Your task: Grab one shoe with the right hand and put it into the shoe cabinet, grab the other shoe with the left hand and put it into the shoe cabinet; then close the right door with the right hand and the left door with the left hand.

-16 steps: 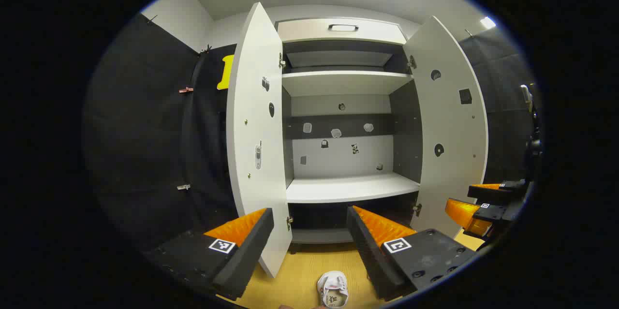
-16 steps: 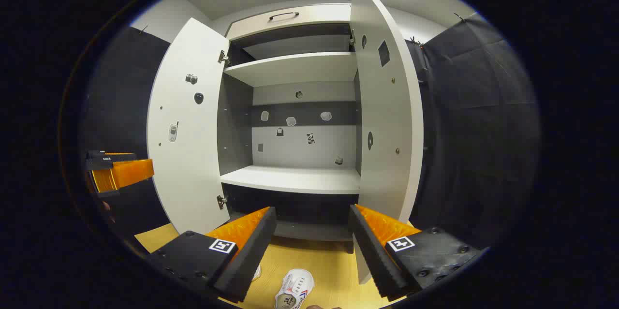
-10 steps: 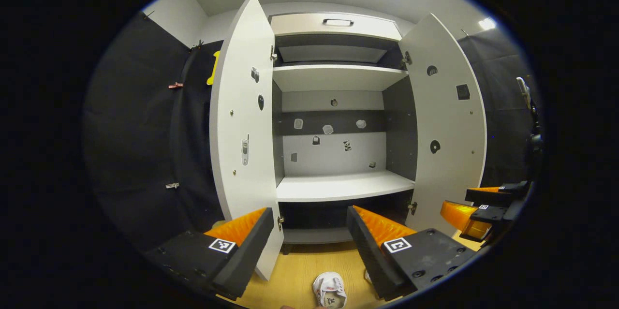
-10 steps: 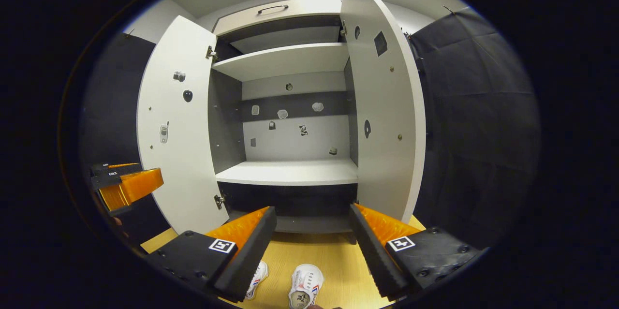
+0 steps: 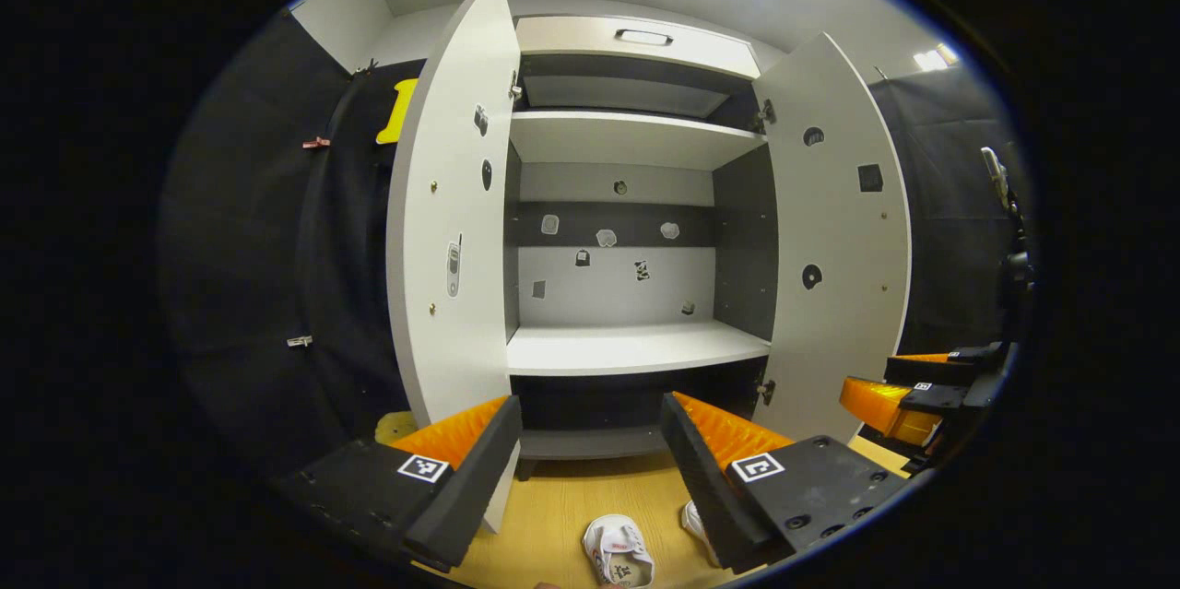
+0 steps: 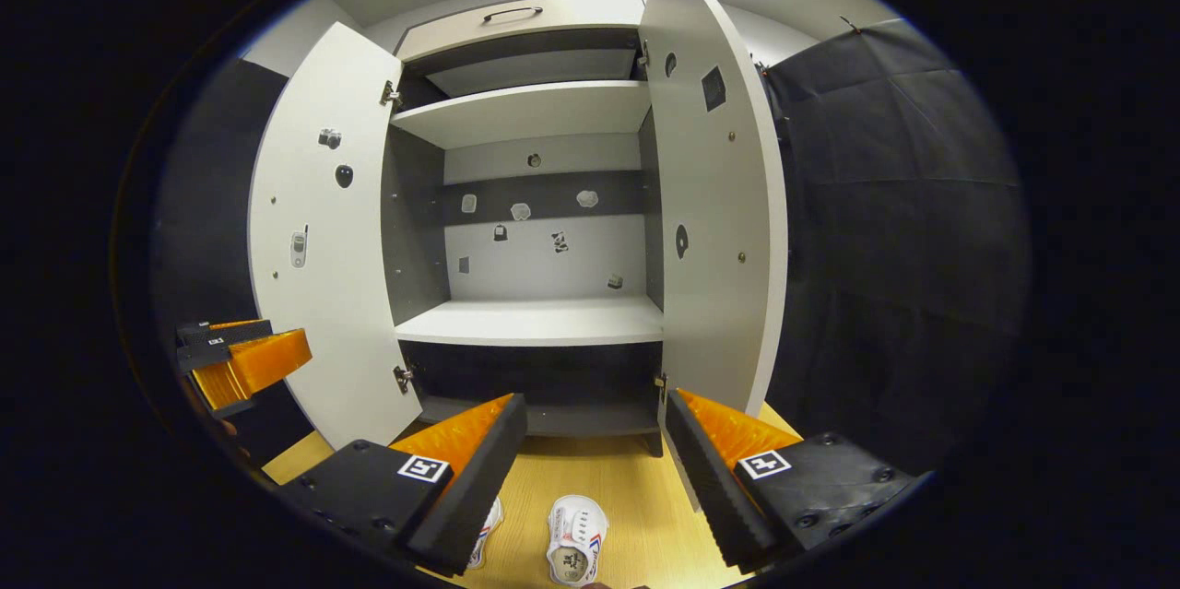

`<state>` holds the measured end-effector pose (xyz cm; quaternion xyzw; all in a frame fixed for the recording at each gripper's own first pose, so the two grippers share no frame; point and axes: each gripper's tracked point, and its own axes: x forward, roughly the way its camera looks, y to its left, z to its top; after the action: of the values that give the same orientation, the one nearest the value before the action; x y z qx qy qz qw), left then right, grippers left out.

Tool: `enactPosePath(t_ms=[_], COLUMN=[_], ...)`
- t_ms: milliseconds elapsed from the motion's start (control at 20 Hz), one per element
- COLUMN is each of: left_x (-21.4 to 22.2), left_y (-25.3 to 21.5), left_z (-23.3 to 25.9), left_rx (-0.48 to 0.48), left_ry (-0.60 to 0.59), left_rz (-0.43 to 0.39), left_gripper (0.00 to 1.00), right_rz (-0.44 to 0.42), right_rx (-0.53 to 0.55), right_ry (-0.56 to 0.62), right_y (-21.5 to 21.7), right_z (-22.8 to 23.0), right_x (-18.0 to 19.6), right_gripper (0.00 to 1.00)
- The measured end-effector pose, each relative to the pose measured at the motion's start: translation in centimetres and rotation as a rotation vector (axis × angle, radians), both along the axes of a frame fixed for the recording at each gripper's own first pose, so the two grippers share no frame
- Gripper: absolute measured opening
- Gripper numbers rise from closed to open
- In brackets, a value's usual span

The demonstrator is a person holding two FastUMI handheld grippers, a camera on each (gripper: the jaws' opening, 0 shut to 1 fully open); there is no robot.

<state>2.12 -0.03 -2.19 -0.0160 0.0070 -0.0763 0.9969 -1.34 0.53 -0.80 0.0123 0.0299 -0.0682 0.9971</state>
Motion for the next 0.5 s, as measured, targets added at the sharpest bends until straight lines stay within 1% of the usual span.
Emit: enactPosePath(t_ms=[100,200,350,500], left_x=[-0.3,-0.6,-1.0,-1.3], left_y=[0.4,0.7,0.6,0.9], left_z=[-0.3,-0.7,-1.9,-3.2], left_rx=[0.008,0.003,-0.008,0.014], left_ry=[-0.002,0.001,0.034,0.057], left_rz=[0.01,0.016,0.004,0.004], left_gripper=[0.95,0.95,0.95,0.95], right_rz=[0.004,-0.007,0.003,0.006], right_rx=[0.002,-0.003,0.024,0.029], right_ry=[0.032,0.094,0.157,0.198], right_y=[0.2,-0.1,0.6,0.8], right_z=[-0.8,-2.5,-4.3,-5.9], right_x=[0.0,0.0,-0.1,-0.1], right_gripper=[0.98,0.98,0.98,0.98])
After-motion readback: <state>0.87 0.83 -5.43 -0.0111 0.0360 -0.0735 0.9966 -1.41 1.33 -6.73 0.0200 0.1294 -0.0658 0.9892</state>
